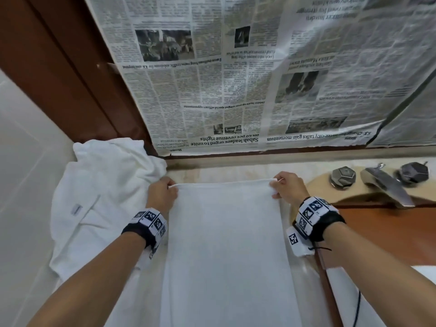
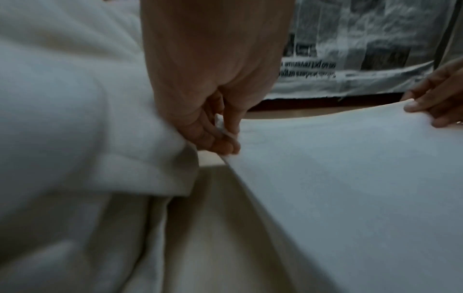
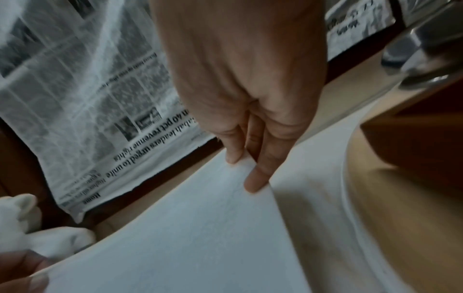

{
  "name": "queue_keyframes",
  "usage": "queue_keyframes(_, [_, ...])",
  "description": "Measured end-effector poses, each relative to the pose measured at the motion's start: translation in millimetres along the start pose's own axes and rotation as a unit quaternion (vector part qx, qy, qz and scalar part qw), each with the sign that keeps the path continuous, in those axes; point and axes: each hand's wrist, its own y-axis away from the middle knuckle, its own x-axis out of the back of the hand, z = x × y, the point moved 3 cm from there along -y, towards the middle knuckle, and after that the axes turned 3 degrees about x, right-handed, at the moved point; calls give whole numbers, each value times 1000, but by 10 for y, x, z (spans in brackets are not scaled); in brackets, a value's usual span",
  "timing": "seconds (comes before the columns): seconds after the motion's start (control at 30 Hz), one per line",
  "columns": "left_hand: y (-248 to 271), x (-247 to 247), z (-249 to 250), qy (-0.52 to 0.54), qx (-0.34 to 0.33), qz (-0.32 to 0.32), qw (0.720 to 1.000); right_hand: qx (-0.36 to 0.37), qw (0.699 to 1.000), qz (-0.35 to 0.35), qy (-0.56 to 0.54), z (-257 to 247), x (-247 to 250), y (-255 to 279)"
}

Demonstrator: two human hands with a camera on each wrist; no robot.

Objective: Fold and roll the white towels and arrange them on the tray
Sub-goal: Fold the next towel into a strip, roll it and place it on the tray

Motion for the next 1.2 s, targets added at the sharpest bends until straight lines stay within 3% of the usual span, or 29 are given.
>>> queue_keyframes(0.17, [-325, -317, -12, -69, -42, 12, 997, -7, 998, 43, 38, 98, -199, -287])
queue_keyframes(0.27, [-409, -376, -1, -63, -26, 28, 997, -4, 997, 54, 47, 188, -271, -408])
queue_keyframes(0.43, [-284, -420, -59, -41, -48, 20, 998, 39, 996, 39, 75, 115, -291, -222])
queue_keyframes(0.57, [357, -349, -123, 10, -105, 36, 994, 121, 983, 9, 136, -54, -422, 346])
queue_keyframes(0.7, [1285, -310, -229, 31, -105, -5, 994, 195, 960, -102, 175, -98, -779, 1340])
queue_keyframes(0.77, [1721, -331, -314, 26, -99, -46, 994, 216, 947, -126, 200, -24, -963, 1853])
queue_keyframes(0.97, [2748, -474, -555, -87, -118, -113, 983, 220, 924, -89, 300, 369, -1418, 2958])
queue_keyframes(1.2, [3131, -474, -761, -160, -130, -162, 965, 185, 919, -99, 334, 500, -1735, 3380])
